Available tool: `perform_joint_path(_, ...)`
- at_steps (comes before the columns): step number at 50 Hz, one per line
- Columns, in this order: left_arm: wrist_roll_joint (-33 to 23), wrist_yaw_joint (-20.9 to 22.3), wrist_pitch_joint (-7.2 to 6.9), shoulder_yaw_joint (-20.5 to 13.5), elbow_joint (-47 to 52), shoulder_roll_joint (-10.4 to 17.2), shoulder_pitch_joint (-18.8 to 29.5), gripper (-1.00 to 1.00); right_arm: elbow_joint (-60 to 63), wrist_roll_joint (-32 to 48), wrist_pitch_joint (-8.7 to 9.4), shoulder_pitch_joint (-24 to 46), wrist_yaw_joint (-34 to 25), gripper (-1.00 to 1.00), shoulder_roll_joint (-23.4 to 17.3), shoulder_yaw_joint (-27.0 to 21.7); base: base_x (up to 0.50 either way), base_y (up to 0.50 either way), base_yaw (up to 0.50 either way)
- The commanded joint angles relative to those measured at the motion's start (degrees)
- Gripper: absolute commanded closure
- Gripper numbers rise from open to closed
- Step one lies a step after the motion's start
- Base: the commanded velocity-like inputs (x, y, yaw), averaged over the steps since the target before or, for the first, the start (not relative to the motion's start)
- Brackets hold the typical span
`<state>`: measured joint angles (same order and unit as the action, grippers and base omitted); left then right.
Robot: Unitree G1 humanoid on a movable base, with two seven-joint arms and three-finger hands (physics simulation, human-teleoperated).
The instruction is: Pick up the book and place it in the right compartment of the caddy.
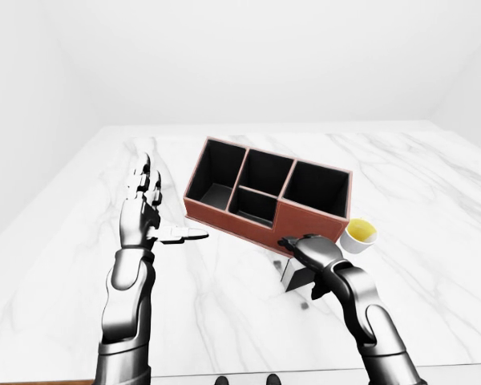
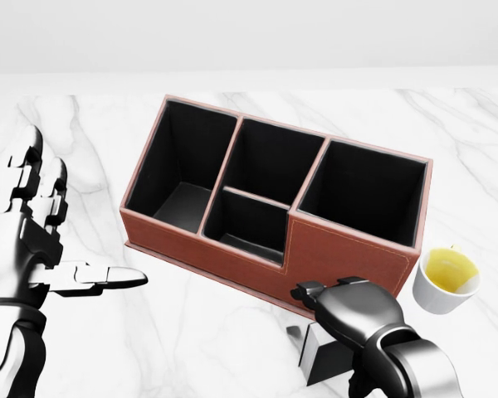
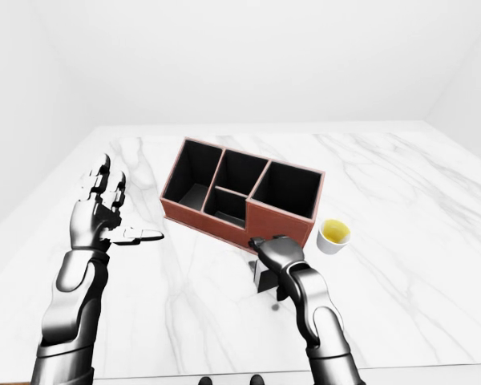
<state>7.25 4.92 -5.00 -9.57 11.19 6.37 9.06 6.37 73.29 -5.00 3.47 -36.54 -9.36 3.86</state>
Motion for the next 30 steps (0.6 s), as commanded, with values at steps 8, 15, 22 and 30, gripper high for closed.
perform_joint_path(8,0.11,0.09,0.0,-0.09,-0.62,-0.08,-0.42,-1.0,-14.71,7.47,0.0,-0.77,2.96,-0.15,-1.65,-0.04,0.0,0.0,0.0)
perform_joint_path(15,0.31,0.2,0.0,-0.27,-0.37,-0.08,-0.82,-1.0,-16.23,9.87,0.0,-2.22,3.43,1.0,-2.01,0.64,0.0,0.0,0.0)
perform_joint_path(22,0.54,0.32,0.0,-0.36,-1.0,-0.1,-1.0,-1.0,-16.71,10.01,0.0,-2.64,4.16,1.0,-2.04,0.54,0.0,0.0,0.0)
perform_joint_path(30,0.66,0.39,0.0,-0.25,-1.31,-0.15,-0.92,-1.0,-7.71,6.67,0.0,-4.4,-0.01,1.0,-0.63,0.69,0.0,0.0,0.0)
